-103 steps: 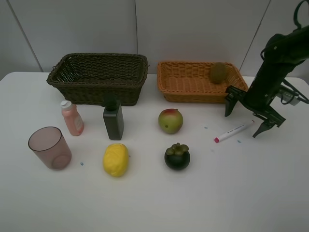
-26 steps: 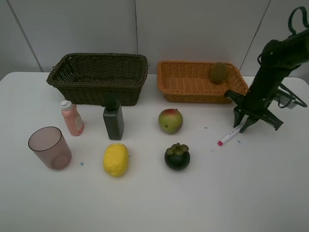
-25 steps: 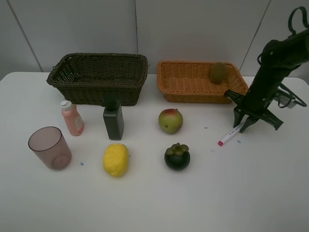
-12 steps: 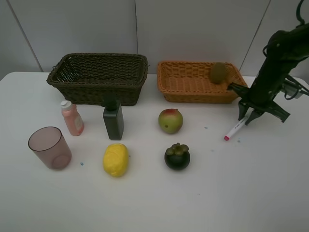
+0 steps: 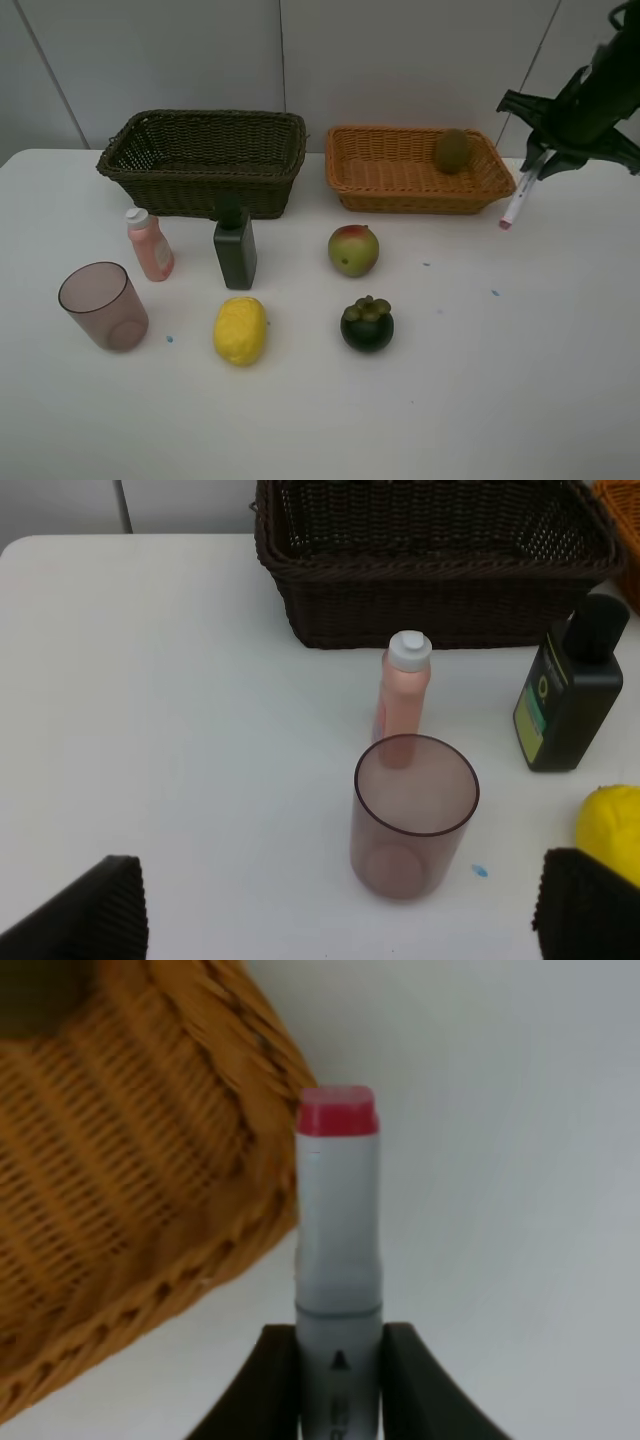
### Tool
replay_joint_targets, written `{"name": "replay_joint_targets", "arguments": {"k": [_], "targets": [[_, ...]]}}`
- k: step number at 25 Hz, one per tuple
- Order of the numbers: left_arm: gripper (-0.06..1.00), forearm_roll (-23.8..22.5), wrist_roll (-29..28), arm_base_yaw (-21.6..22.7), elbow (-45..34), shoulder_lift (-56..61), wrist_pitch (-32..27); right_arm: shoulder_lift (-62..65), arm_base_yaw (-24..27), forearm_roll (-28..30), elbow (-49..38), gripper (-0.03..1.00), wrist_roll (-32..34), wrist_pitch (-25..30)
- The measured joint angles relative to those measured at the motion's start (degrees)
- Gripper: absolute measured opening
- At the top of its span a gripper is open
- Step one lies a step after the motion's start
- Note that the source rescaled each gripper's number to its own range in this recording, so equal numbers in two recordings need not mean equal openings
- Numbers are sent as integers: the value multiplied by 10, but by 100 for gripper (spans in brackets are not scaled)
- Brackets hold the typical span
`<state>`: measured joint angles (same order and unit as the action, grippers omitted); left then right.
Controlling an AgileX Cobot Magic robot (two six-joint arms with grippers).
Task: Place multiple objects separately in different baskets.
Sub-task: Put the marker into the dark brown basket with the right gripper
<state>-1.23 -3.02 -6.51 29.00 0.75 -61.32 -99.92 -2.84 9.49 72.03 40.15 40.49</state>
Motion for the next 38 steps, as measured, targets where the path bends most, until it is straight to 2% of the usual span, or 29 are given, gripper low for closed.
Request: {"name": "replay_joint_targets", "arguments": {"k": [8,13,18,22,27,31,38], "targets": [[100,1,0,0,0,0,0,14,-33,-2,0,0,-208,-113],[100,0,0,0,0,0,0,14,-65,4,0,0,-265,-199],[100,0,0,0,0,0,0,14,-89,75,2,0,-277,-275],[100,0,0,0,0,0,0,-10,-103,123,40,0,-279,-276],[100,0,0,0,0,0,0,-67,-114,135,116,0,-279,-225],[100,0,0,0,0,-1,0,-116,-123,115,166,0,-280,-188],[100,0,0,0,0,-1,0,-181,-130,73,195,0,-294,-172]]}}
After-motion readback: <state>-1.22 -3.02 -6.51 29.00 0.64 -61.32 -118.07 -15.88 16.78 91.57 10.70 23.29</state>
